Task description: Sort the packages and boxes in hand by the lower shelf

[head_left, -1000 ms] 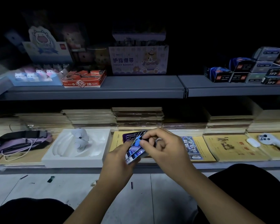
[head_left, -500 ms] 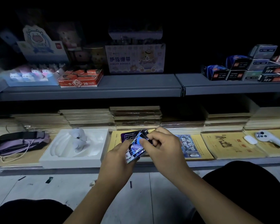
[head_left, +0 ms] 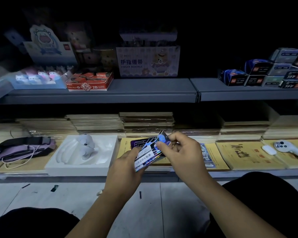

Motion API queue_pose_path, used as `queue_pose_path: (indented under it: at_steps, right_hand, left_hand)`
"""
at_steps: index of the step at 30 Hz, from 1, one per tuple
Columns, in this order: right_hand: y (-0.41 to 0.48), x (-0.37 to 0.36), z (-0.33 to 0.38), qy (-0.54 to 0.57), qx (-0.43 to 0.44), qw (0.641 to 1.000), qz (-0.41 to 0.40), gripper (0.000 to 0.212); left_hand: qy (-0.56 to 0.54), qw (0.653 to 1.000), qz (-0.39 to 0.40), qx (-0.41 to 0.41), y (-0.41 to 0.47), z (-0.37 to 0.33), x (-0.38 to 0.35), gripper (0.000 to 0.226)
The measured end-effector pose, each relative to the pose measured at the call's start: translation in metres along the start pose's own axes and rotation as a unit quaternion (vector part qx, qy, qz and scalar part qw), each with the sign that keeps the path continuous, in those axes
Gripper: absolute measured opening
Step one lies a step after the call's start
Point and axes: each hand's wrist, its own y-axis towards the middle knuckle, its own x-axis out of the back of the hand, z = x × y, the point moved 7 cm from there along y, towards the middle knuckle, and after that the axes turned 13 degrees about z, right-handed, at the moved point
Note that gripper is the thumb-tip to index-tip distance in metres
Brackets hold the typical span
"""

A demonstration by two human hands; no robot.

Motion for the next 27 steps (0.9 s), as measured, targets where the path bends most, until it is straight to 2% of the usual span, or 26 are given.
queue_pose_path:
  at_steps: [6,10,12,15,19,22,27]
  right_hand:
    - [-0.001,0.012,0.000,0.034,-0.019,0.998,-0.051,0.048]
    - [-0.002,0.002,0.000,0.025,-0.020,0.999,-0.021,0.030]
    - [-0.003,-0.005,-0.002,0.001,-0.031,1.000,-0.001,0.033]
    - [-0.003,-0.003,0.002,0.052,-0.007,0.999,0.001,0.019]
    - [-0.005,0.000,0.005,0.119,0.003,0.993,0.000,0.027]
    - [-0.007,0.008,0.009,0.126,0.028,0.991,-0.044,0.024]
    - [-0.008,0.041,0.013,0.148,0.048,0.977,-0.144,0.020]
  left_hand:
    - [-0.025,1.000,0.001,-0.006,0.002,0.002,-0.001,0.048]
    - [-0.034,0.999,0.005,-0.004,0.002,0.004,-0.005,0.046]
    - [-0.036,0.999,0.005,-0.004,0.003,0.004,-0.006,0.046]
    - [-0.042,0.999,0.003,-0.002,0.003,0.005,-0.004,0.046]
    - [-0.045,0.999,0.003,0.005,0.004,0.005,-0.003,0.045]
    - [-0.065,0.998,0.009,0.007,0.003,0.005,-0.002,0.043]
    - [-0.150,0.988,0.011,0.041,0.002,0.014,-0.002,0.053]
